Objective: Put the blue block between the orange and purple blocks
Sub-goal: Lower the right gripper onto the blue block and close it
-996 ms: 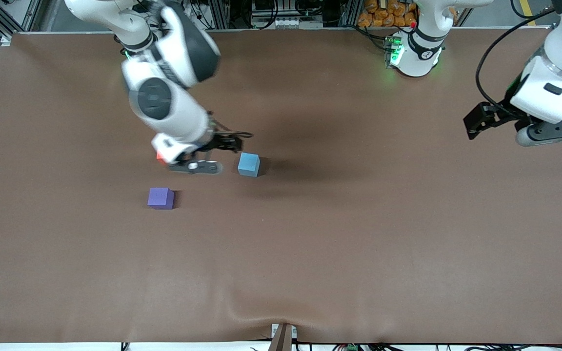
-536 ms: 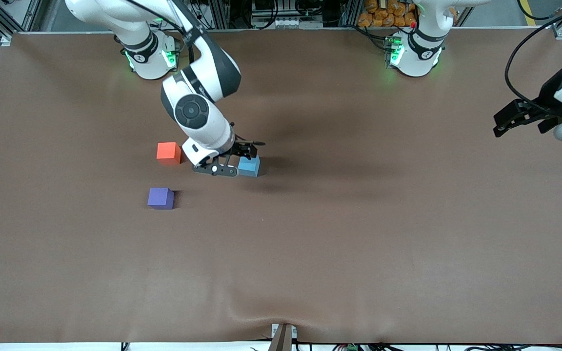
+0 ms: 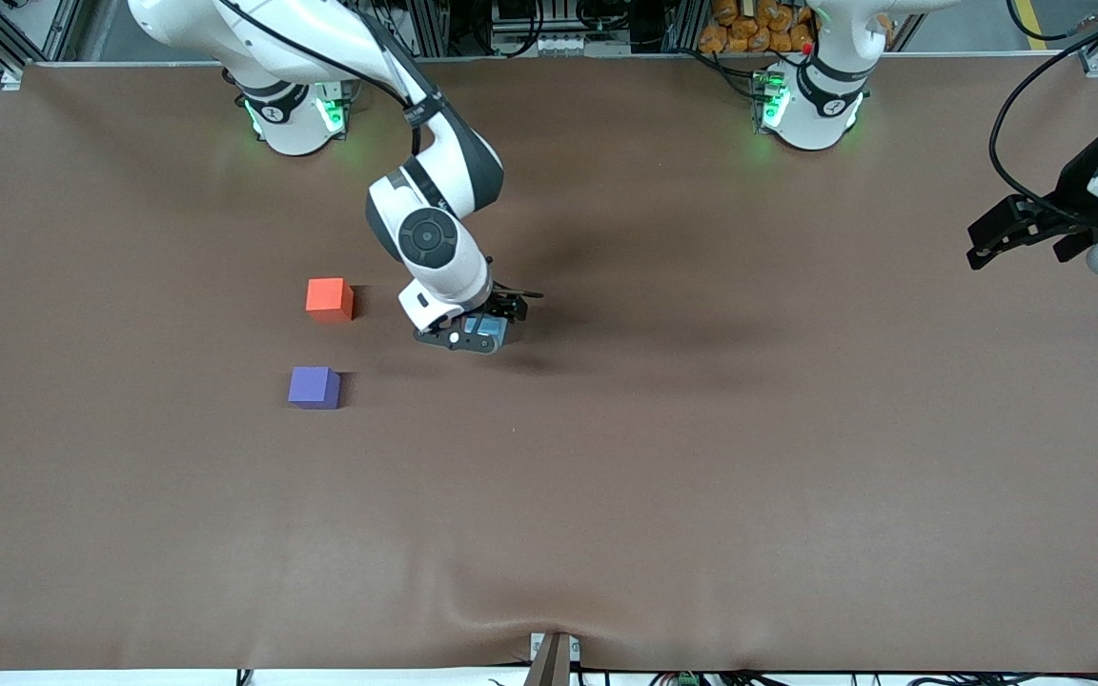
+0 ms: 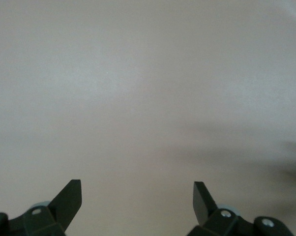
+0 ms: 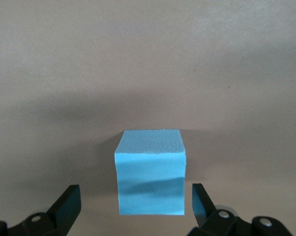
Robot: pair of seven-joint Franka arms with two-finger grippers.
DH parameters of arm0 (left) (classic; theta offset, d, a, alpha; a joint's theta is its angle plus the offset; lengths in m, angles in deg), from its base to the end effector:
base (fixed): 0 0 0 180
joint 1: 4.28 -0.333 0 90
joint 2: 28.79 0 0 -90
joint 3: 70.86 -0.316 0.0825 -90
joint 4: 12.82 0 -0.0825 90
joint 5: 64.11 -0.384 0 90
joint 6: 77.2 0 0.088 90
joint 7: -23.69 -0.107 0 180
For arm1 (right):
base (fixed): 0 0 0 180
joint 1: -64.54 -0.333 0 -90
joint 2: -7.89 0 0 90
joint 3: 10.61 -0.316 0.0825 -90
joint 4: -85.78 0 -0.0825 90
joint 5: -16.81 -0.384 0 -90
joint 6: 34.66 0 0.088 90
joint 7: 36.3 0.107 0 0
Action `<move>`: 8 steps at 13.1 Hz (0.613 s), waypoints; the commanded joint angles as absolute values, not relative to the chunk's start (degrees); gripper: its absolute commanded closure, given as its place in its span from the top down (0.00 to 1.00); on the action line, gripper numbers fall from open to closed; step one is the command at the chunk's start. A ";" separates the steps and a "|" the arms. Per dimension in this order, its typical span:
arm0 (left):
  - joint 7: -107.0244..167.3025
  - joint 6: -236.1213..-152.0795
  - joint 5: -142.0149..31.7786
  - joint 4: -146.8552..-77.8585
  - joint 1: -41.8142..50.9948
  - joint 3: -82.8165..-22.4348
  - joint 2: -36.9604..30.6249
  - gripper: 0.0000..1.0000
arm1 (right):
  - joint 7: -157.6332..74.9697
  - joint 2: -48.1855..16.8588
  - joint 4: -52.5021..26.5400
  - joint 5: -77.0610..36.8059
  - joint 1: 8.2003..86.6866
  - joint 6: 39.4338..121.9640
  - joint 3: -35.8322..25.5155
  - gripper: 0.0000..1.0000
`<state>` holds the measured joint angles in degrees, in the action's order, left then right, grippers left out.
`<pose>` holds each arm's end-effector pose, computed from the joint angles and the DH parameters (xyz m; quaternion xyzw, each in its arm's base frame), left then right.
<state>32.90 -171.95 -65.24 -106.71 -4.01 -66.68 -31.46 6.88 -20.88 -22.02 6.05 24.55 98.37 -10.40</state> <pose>0.5462 -0.0415 0.6254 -0.9986 -0.0410 -0.0319 0.0078 0.4817 0.4056 0.2361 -0.9928 0.0954 0.0665 0.0288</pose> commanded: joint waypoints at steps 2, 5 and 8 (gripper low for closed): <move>32.48 -173.44 -64.55 -108.62 -3.23 -67.52 -33.01 1.00 | 8.08 -21.55 -22.24 8.36 23.59 98.94 -9.73 1.00; 32.48 -173.44 -64.55 -108.62 -3.23 -67.44 -33.01 1.00 | 8.88 -22.78 -22.07 8.98 22.71 99.46 -9.55 1.00; 32.48 -173.44 -64.55 -108.71 -3.14 -67.44 -33.01 1.00 | 8.88 -23.22 -22.15 9.33 22.70 100.17 -9.55 0.85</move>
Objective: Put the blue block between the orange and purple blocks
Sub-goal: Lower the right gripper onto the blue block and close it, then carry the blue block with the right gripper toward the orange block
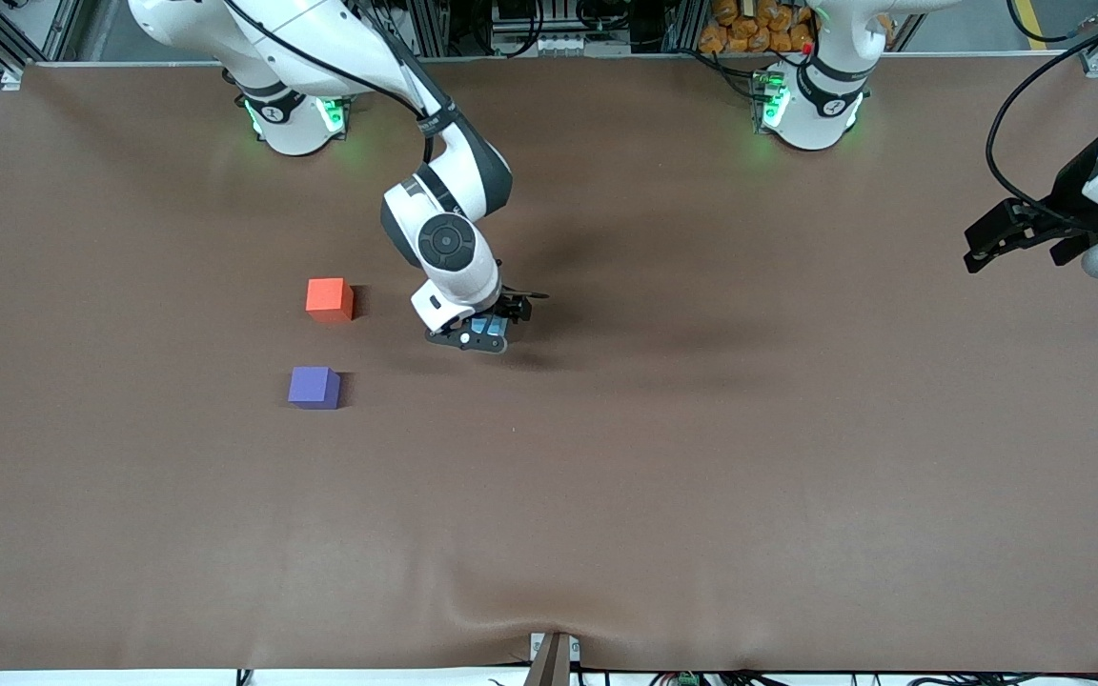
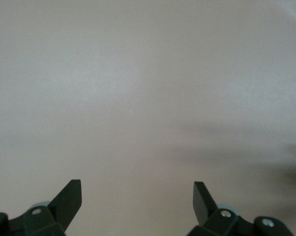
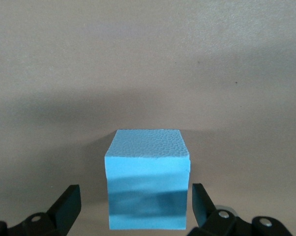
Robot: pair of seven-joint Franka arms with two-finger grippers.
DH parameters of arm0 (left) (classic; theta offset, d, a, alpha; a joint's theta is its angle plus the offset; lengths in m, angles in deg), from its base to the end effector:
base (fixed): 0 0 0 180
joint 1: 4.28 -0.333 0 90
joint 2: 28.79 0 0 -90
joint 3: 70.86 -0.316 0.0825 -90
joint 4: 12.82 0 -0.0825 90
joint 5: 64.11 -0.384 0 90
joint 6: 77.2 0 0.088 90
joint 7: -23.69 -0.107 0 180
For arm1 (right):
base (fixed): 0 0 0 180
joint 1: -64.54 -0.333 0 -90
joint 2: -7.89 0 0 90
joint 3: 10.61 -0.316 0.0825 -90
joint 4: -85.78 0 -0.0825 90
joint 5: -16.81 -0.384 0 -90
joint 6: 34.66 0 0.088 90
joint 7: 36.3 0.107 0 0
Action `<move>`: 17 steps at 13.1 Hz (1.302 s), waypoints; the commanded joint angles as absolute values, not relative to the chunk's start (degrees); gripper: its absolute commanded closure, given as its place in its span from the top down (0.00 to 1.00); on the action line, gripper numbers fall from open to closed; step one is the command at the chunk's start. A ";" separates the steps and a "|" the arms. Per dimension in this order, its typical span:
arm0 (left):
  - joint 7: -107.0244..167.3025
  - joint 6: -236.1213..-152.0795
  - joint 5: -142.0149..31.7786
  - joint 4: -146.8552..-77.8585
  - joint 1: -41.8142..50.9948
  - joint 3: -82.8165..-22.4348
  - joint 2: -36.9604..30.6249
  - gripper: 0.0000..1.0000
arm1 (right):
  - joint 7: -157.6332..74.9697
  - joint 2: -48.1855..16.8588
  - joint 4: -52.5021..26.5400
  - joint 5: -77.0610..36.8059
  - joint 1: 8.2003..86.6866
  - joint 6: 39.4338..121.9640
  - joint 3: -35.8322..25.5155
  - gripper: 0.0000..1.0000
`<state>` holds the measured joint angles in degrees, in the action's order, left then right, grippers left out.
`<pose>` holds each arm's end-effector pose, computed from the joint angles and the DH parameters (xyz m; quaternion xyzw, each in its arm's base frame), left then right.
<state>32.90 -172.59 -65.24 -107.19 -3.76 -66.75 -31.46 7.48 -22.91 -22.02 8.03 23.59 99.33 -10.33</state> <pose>0.5470 -0.0433 0.6224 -0.9986 -0.0393 -0.0333 0.0076 0.4745 0.4110 0.2151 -0.9945 0.0821 0.0644 0.0113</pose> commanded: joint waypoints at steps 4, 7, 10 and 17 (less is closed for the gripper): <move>32.48 -173.53 -64.64 -108.97 -2.79 -67.43 -33.01 1.00 | 8.61 -22.53 -21.89 9.34 23.23 99.29 -9.64 0.03; 32.48 -173.62 -64.73 -108.97 -2.79 -67.35 -33.10 1.00 | 7.82 -18.05 -18.31 9.34 25.85 87.74 -9.55 0.00; 32.48 -173.62 -64.73 -109.15 -3.32 -67.17 -33.10 1.00 | -1.71 -12.18 -15.73 9.34 32.17 74.09 -9.46 0.00; 32.48 -174.41 -64.73 -109.50 -3.23 -66.65 -33.18 1.00 | -21.24 -2.75 -27.14 13.64 45.80 74.57 -9.46 0.00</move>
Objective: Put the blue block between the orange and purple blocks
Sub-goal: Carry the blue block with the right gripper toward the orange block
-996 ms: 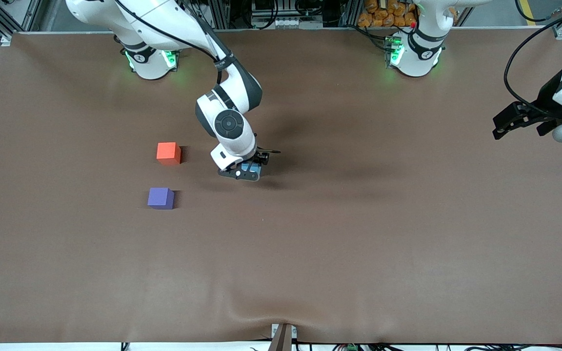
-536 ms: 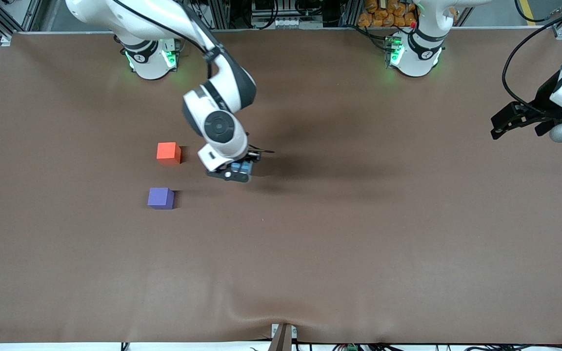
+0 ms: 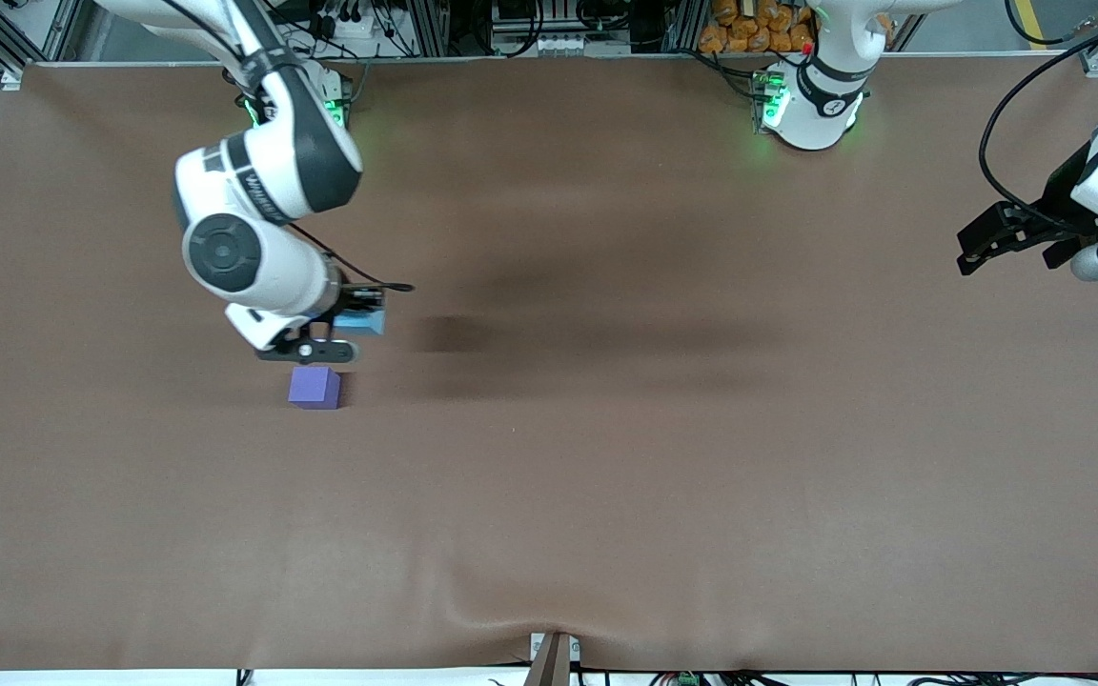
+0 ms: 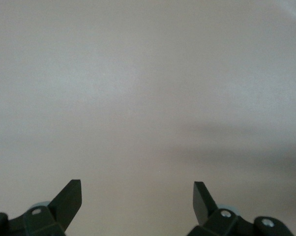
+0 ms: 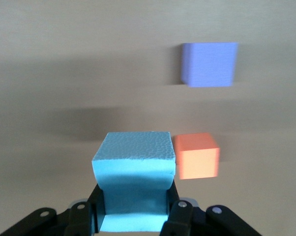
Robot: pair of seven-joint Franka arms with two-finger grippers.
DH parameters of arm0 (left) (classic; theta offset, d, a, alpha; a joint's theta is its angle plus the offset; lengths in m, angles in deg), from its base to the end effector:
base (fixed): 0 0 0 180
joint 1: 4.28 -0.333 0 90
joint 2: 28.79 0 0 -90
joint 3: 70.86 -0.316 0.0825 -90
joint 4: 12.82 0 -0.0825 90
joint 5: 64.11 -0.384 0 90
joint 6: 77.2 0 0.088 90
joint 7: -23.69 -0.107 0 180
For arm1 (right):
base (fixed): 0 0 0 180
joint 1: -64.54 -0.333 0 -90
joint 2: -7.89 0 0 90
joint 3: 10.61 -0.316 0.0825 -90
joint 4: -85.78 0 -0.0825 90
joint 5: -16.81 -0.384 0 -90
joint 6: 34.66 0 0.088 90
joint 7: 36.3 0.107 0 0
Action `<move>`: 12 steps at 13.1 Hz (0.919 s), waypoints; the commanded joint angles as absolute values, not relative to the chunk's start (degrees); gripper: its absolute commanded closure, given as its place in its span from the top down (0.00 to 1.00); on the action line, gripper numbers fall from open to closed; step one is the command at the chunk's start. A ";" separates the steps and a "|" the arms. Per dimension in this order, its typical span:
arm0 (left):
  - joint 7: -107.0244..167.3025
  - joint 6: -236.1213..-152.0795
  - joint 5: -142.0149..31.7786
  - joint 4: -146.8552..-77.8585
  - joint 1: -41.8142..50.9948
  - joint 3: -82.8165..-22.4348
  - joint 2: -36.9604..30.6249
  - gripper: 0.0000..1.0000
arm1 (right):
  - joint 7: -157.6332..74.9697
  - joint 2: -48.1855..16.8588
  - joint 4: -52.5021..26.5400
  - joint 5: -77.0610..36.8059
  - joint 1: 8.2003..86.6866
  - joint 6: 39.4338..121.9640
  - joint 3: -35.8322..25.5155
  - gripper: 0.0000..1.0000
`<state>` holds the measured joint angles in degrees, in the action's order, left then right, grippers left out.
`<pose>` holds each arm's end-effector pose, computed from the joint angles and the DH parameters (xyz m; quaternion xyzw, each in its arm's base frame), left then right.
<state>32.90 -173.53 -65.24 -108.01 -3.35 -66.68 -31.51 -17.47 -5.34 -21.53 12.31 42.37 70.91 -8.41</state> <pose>0.5476 -0.0480 0.6176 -0.9988 -0.0350 -0.0348 0.0073 0.5453 0.2058 0.3718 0.9910 -0.0056 -0.1332 0.0133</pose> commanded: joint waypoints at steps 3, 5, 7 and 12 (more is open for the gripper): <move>32.74 -174.23 -64.73 -109.59 -3.32 -66.29 -33.18 1.00 | -25.93 -2.31 -32.16 13.64 48.46 80.37 -9.46 0.00; 32.83 -174.14 -64.73 -109.50 -3.23 -66.29 -33.18 1.00 | -26.02 -2.31 -36.27 13.64 48.81 84.93 -9.46 0.00; 32.92 -174.14 -64.73 -109.50 -3.14 -66.21 -33.10 1.00 | -29.42 -2.39 -38.67 13.64 50.21 88.82 -9.46 0.00; 32.92 -174.67 -64.46 -109.24 -3.05 -66.21 -32.92 1.00 | -29.88 -3.53 -38.68 13.47 51.45 90.76 -9.55 0.00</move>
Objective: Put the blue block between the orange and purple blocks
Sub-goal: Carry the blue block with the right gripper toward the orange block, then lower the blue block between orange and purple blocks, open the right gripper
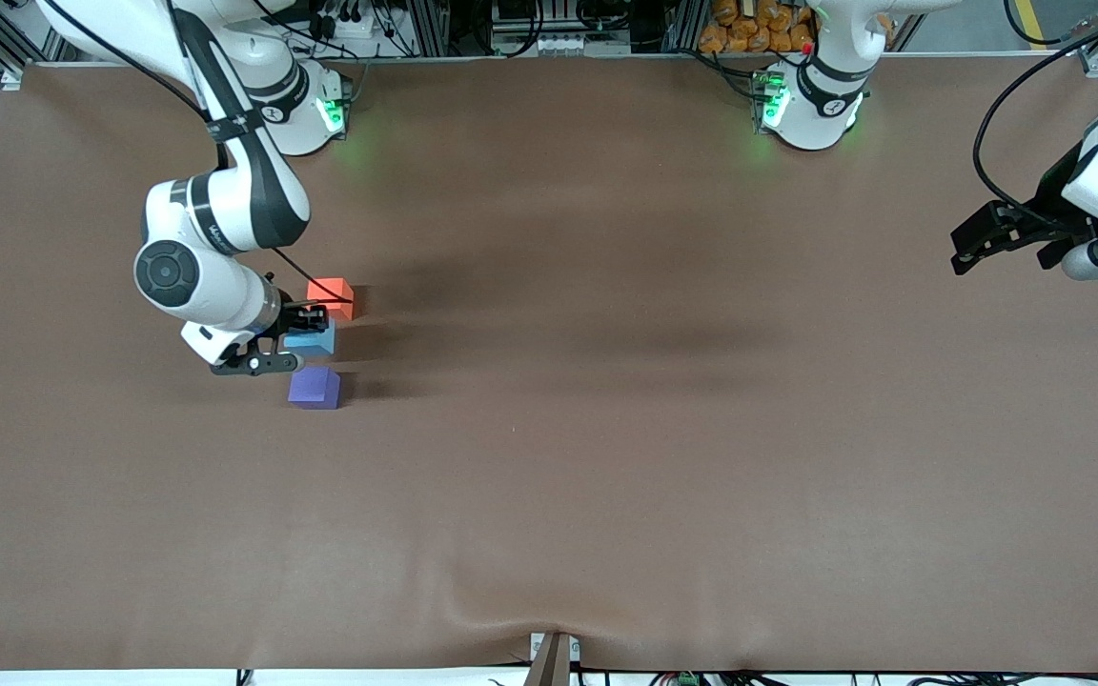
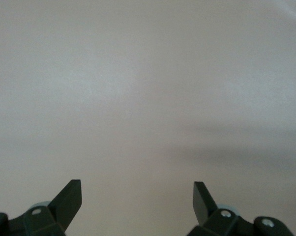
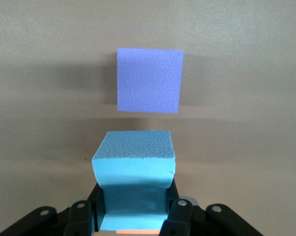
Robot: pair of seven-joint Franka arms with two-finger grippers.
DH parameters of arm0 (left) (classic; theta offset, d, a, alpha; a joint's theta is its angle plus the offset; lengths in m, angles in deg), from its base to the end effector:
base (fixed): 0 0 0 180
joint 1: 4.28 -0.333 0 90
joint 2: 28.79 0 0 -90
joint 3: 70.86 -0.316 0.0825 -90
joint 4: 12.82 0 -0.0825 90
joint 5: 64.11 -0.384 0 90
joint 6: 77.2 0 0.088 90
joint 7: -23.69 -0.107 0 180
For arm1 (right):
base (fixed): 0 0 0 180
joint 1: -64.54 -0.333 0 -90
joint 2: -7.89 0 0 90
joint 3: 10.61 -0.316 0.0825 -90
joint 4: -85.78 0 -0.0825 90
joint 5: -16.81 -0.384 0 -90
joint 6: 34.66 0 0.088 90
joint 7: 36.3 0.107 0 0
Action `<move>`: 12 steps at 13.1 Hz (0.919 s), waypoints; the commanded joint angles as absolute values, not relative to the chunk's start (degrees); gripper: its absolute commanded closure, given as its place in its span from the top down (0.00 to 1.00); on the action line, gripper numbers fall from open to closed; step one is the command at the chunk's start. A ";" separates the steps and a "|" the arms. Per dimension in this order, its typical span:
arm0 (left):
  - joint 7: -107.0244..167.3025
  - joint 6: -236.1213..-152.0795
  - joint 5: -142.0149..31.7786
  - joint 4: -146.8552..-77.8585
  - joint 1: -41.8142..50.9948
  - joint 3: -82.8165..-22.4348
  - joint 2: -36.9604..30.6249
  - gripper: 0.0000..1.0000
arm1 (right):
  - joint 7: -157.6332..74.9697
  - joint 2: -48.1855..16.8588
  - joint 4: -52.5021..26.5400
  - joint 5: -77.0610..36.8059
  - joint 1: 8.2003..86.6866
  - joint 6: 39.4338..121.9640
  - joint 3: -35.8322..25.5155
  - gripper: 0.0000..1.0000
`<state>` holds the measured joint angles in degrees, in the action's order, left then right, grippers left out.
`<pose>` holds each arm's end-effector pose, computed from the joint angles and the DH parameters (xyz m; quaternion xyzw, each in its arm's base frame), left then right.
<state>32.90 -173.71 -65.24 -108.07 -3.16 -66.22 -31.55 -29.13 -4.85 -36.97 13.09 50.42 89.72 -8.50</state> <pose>0.5470 -0.0543 0.6177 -0.9989 -0.0293 -0.0362 0.0071 0.5315 0.1157 0.2852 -0.9949 -0.0213 0.0987 0.0044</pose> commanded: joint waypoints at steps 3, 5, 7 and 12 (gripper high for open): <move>32.83 -174.76 -64.55 -109.24 -3.05 -66.29 -32.83 1.00 | -29.88 -4.06 -38.85 13.29 51.62 91.46 -9.55 0.00; 32.92 -174.76 -64.55 -109.15 -3.14 -66.29 -32.74 1.00 | -29.62 -5.03 -39.11 13.03 51.53 92.34 -9.55 0.00; 32.83 -174.76 -64.55 -109.15 -3.23 -66.29 -32.83 1.00 | -29.53 -5.56 -40.42 13.03 51.62 94.70 -9.55 0.00; 33.00 -174.76 -64.46 -109.15 -3.06 -66.21 -33.01 1.00 | -29.18 -6.87 -42.10 12.85 51.62 98.57 -9.55 0.00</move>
<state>32.90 -174.10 -65.24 -108.07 -3.04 -66.25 -31.57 -29.10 -6.91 -40.55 13.06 50.43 96.23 -8.62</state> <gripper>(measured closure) 0.000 0.489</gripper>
